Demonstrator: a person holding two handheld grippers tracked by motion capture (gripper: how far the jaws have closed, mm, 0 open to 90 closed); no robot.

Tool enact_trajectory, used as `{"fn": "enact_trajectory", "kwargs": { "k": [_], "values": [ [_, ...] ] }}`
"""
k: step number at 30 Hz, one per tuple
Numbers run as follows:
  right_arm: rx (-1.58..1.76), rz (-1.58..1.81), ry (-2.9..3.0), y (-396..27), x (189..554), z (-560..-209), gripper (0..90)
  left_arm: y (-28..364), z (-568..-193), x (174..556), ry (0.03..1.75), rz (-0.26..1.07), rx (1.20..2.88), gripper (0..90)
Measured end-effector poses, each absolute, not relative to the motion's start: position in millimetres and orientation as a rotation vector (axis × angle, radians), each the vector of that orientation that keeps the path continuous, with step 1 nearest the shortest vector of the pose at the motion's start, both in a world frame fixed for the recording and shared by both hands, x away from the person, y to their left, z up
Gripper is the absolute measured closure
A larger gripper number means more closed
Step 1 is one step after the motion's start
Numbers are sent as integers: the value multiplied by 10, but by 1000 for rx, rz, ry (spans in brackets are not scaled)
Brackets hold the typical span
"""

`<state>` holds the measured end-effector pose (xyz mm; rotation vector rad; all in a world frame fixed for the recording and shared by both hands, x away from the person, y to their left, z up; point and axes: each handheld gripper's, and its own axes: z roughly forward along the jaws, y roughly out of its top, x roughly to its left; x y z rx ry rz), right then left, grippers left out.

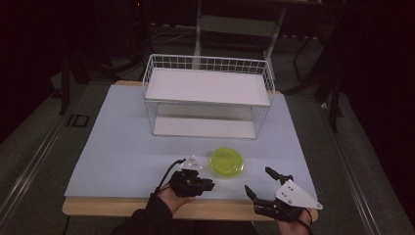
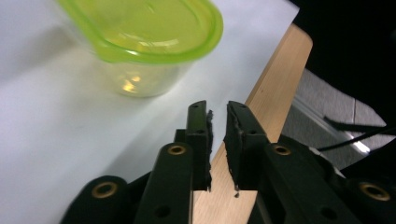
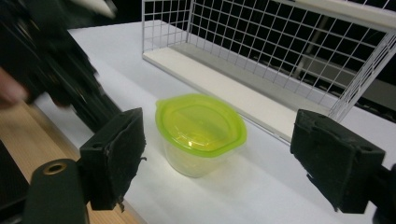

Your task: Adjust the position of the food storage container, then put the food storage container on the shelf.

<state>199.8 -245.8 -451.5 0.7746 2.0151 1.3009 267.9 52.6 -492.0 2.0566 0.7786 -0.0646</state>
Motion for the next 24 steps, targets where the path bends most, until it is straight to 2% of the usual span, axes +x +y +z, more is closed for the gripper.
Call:
{"fn": "enact_trajectory", "kwargs": {
  "k": [1,5,6,8,12,15,24],
  "values": [
    [784,1293,2022,-2449,2009,-4526,170,589,-4875,2664,770,-58,2041,756],
    [792,1294,2037,-2435,2025,-4541,168,826,-4725,2630,762,-30,1986,694],
    [799,1287,2044,-2429,2038,-4549,168,875,-4698,2621,762,-18,1982,612],
    [806,1288,2048,-2427,2047,-4555,169,979,-4661,2608,758,-3,1969,593],
    [860,1281,2097,-2426,2090,-4584,168,1147,-4634,2619,754,22,1928,427],
    [877,1290,2127,-2430,2118,-4562,153,1177,-4609,2662,726,10,1897,386],
    [953,1257,2142,-2534,2263,-4416,139,1065,-4513,2855,682,-31,1861,385]
  ]
}}
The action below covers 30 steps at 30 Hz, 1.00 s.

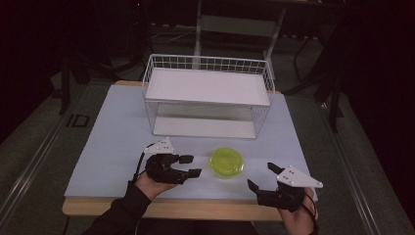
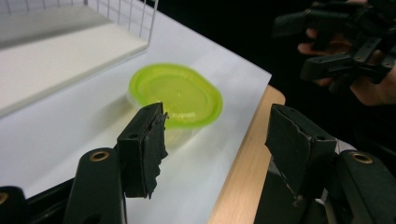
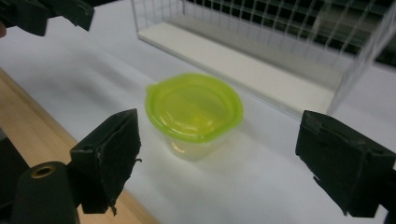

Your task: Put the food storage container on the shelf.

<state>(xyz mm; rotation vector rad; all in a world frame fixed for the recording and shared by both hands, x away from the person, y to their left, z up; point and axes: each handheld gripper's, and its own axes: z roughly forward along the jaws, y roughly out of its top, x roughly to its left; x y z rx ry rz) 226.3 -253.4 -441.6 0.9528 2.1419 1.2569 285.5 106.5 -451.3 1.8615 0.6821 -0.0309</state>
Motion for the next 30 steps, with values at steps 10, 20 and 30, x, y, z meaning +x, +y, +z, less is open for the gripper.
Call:
{"fn": "enact_trajectory", "kwargs": {
  "k": [10,20,30],
  "values": [
    [1217,1301,2160,-2618,2539,-4394,132,807,-4527,3184,734,-83,1884,368],
    [1591,1439,2175,-2570,2881,-4571,254,626,-4703,3454,927,-163,1883,347],
    [1830,1325,2202,-2420,3097,-4781,379,624,-4899,3537,1049,-269,1873,481]
  ]
}}
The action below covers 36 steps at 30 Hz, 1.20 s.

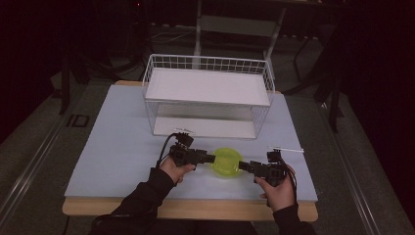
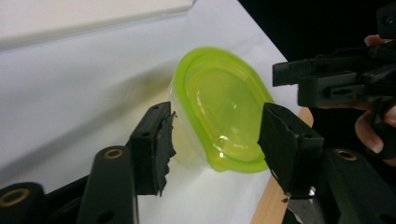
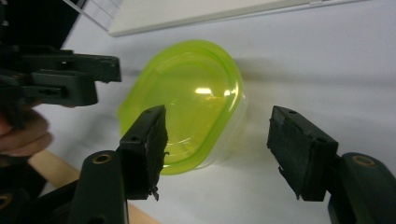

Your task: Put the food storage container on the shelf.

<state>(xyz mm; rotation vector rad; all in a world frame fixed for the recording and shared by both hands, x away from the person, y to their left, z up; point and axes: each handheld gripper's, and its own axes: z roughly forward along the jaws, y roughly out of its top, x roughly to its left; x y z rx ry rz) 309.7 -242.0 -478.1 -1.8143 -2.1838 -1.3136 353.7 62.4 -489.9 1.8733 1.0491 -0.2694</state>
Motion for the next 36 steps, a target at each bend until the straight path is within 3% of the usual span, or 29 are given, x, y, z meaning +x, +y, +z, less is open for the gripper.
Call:
{"fn": "enact_trajectory", "kwargs": {
  "k": [4,8,10,11,16,22,26,33,36],
  "values": [
    [-1808,-1288,-2214,-2388,3118,-4816,390,625,-4923,3543,1055,-286,1873,526],
    [-1783,-1243,-2246,-2340,3160,-4881,486,603,-4990,3558,1057,-356,1864,605],
    [-1775,-1234,-2256,-2329,3162,-4886,486,603,-4990,3558,1057,-356,1864,610],
    [-1775,-1217,-2269,-2309,3162,-4888,573,578,-5013,3548,1059,-358,1891,642],
    [-1779,-1217,-2278,-2297,3139,-4871,694,622,-5025,3542,1080,-372,1885,718],
    [-1784,-1207,-2285,-2272,3137,-4860,729,623,-5024,3514,1072,-424,1892,719],
    [-1774,-1213,-2301,-2241,3119,-4836,763,579,-5020,3456,1067,-392,1921,718],
    [-1747,-1215,-2363,-2167,3051,-4769,796,602,-4986,3379,1147,-343,1885,818],
    [-1743,-1227,-2416,-2119,3010,-4732,797,618,-4931,3336,1142,-316,1884,821]
  ]
}}
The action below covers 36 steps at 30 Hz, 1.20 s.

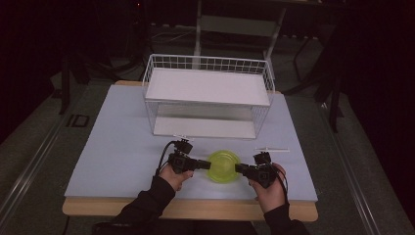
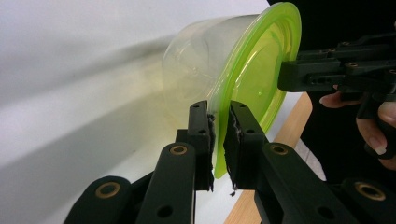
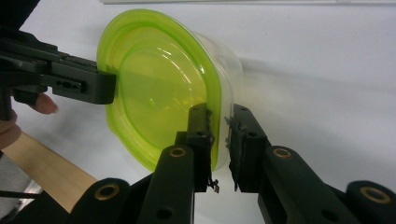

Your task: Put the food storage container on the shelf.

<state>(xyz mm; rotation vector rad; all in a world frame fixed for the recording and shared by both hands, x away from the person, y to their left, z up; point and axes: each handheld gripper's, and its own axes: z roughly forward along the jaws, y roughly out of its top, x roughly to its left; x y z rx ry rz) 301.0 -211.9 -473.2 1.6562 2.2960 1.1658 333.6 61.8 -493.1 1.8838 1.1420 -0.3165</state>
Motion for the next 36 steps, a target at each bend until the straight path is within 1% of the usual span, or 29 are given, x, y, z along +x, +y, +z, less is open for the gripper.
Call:
{"fn": "enact_trajectory", "kwargs": {
  "k": [10,14,16,17,21,26,28,36],
  "values": [
    [1513,1216,2256,-2014,2962,-4417,797,739,-4650,3274,1125,-272,1832,822],
    [1469,1270,2258,-1963,2982,-4252,799,862,-4457,3268,1116,-266,1799,825],
    [1456,1278,2263,-1953,2986,-4224,799,862,-4457,3268,1116,-266,1799,826],
    [1423,1305,2266,-1917,3008,-4139,799,939,-4321,3261,1107,-235,1796,826],
    [1410,1320,2271,-1866,3050,-4066,799,995,-4219,3271,1108,-212,1797,827],
    [1384,1322,2265,-1743,3148,-3872,799,1108,-4027,3329,1110,-180,1770,827],
    [1383,1326,2262,-1727,3166,-3832,799,1108,-4027,3329,1110,-180,1770,828],
    [1363,1338,2246,-1607,3348,-3430,798,1229,-3575,3476,1114,-137,1732,829]
  ]
}}
